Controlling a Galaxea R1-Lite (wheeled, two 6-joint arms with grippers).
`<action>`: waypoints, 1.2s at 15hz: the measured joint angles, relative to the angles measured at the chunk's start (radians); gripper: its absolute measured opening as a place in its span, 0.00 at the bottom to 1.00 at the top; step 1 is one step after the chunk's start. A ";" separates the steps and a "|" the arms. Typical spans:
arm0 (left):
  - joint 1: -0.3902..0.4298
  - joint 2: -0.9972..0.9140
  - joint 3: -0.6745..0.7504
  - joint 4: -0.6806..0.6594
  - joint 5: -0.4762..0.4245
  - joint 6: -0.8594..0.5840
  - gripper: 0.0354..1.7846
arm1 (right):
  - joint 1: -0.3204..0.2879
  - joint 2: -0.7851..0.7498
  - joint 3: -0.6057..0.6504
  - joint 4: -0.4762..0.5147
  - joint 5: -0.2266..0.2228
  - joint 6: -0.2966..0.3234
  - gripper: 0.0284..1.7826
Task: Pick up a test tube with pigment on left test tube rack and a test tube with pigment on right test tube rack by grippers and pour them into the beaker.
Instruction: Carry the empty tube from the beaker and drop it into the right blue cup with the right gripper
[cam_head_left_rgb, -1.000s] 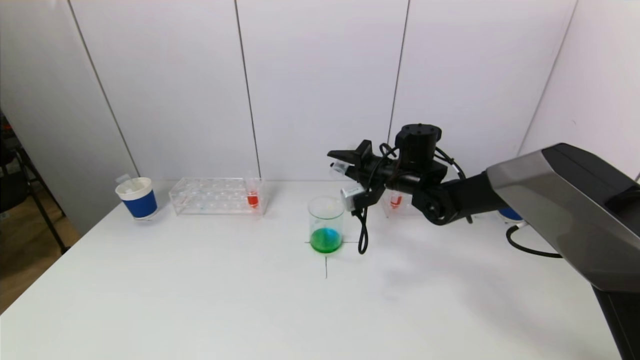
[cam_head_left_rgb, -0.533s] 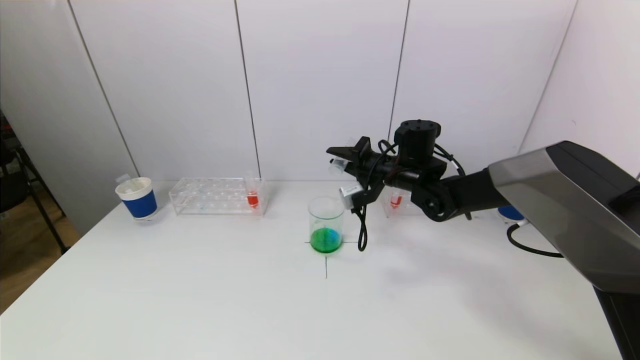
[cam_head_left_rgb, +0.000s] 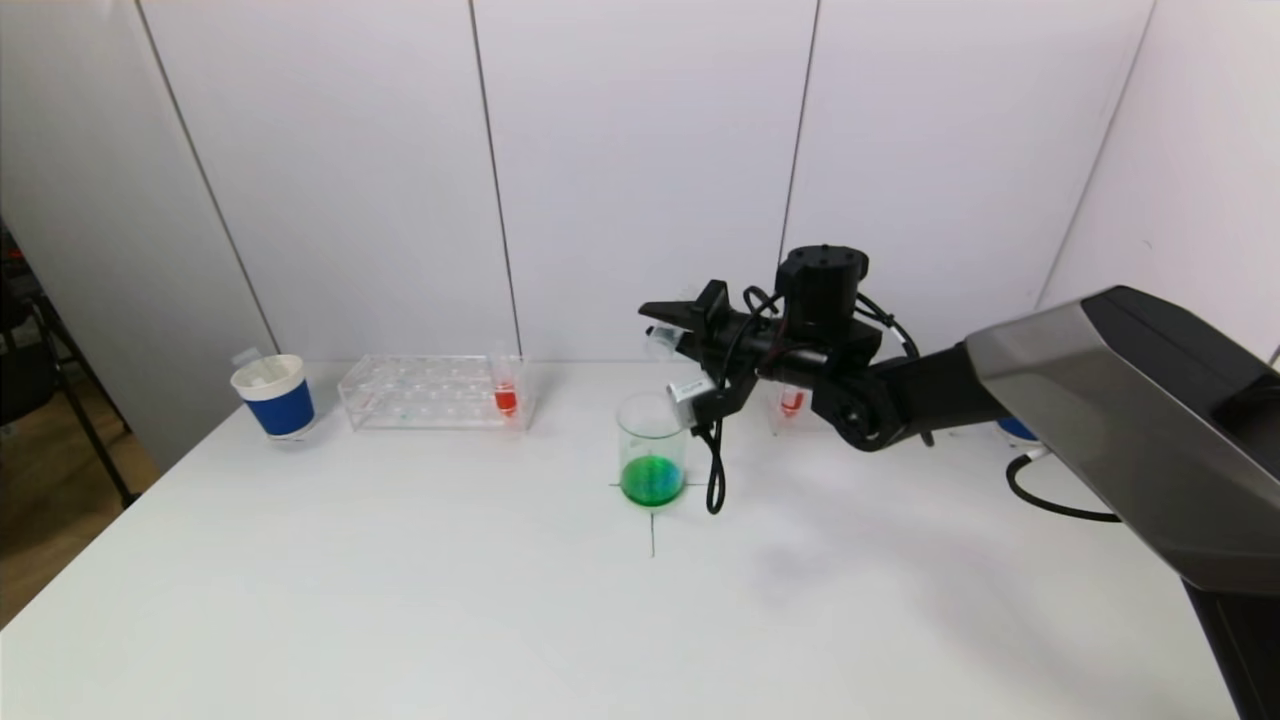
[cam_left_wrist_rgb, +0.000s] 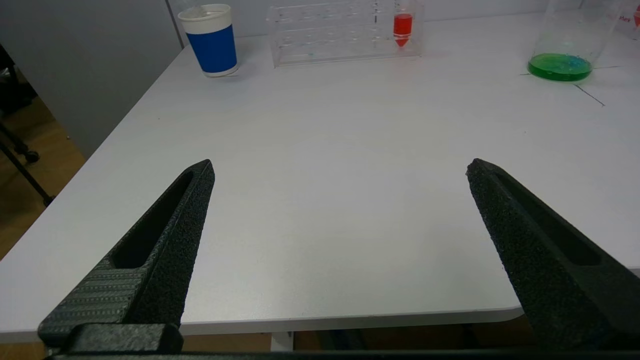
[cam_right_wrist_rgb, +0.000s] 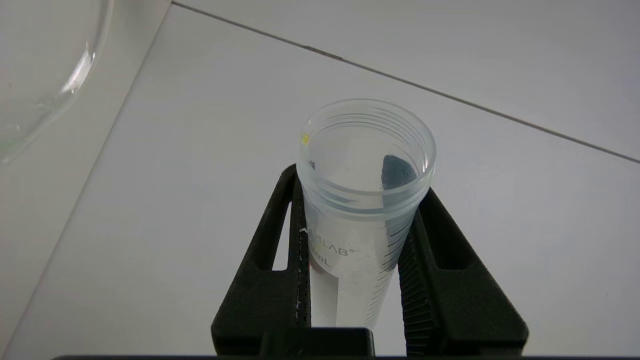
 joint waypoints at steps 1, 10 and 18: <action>0.000 0.000 0.000 0.000 0.000 0.000 0.99 | 0.003 0.001 0.002 -0.006 0.001 0.015 0.30; 0.000 0.000 0.000 0.000 0.000 0.000 0.99 | 0.004 -0.001 -0.004 -0.046 -0.015 0.289 0.30; 0.000 0.000 0.000 0.000 0.000 0.000 0.99 | -0.006 -0.046 -0.112 -0.055 -0.304 0.921 0.30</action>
